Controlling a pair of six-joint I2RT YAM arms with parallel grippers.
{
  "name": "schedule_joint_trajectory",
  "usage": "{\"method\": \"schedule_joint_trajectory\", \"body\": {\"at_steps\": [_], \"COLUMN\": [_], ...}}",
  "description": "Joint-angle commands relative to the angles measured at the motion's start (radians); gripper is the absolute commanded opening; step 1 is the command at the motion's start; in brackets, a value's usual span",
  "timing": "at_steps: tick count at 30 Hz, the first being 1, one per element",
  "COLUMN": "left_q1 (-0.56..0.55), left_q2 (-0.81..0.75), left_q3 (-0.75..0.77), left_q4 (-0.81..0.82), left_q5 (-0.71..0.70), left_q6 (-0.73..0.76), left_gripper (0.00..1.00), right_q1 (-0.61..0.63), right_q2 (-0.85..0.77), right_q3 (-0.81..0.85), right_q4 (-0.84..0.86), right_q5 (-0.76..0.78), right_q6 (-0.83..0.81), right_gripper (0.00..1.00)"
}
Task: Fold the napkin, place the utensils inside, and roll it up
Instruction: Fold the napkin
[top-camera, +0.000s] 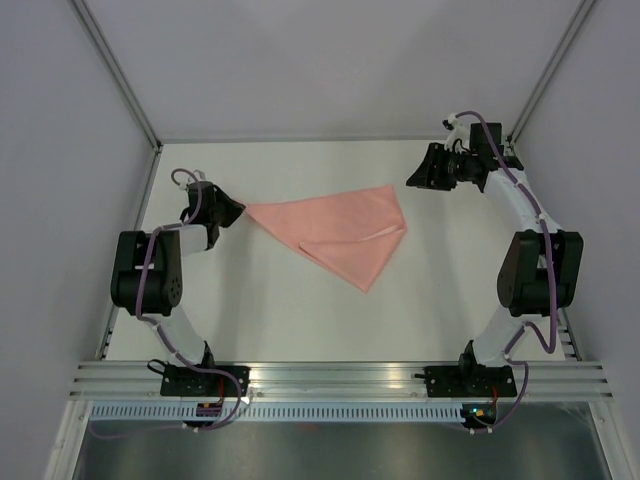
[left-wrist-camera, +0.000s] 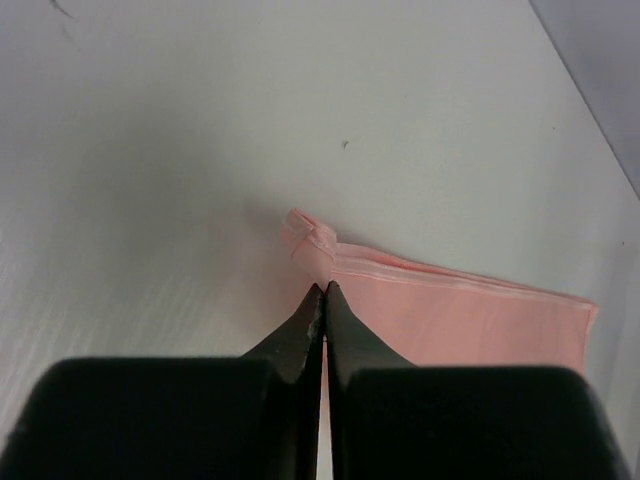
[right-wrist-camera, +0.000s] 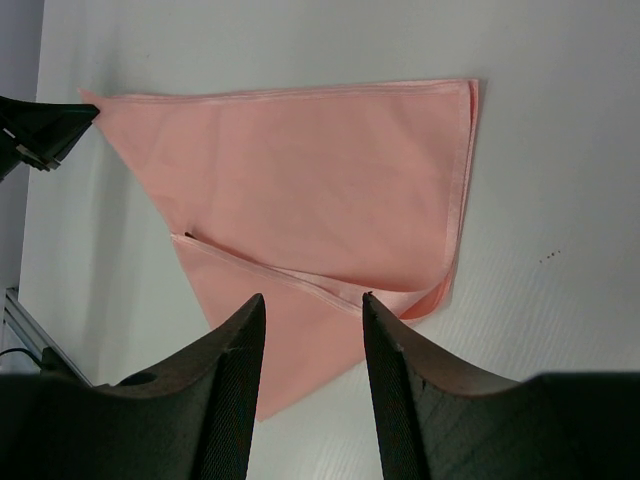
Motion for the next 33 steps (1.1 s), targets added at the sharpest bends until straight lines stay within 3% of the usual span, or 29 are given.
{"method": "schedule_joint_trajectory", "body": {"at_steps": [1, 5, 9, 12, 21, 33], "left_q1": [-0.001, -0.001, -0.006, -0.077, -0.412, -0.593], "left_q2": [-0.113, -0.205, -0.184, -0.183, -0.124, -0.003], "left_q3": [-0.099, -0.211, -0.237, -0.213, -0.078, 0.007], "left_q4": [0.148, 0.303, 0.510, 0.523, 0.270, 0.147], "left_q5": [-0.036, 0.053, 0.432, 0.565, 0.615, 0.616], "left_q6": [-0.016, 0.018, 0.078, 0.146, 0.429, 0.552], "left_gripper": [0.02, 0.02, 0.02, 0.02, 0.02, 0.02], "right_q1": [0.018, 0.037, 0.071, 0.088, 0.114, 0.120], "right_q2": [0.013, 0.013, 0.015, 0.018, 0.013, 0.010], "right_q3": [0.023, 0.031, 0.038, 0.044, 0.051, 0.044], "right_q4": [-0.023, -0.032, -0.041, -0.052, -0.064, -0.064], "right_q5": [0.003, 0.014, 0.034, 0.046, 0.065, 0.069], "right_q6": [0.001, -0.011, -0.022, -0.031, -0.045, -0.054], "right_gripper": [0.50, 0.50, 0.50, 0.50, 0.50, 0.50]}}
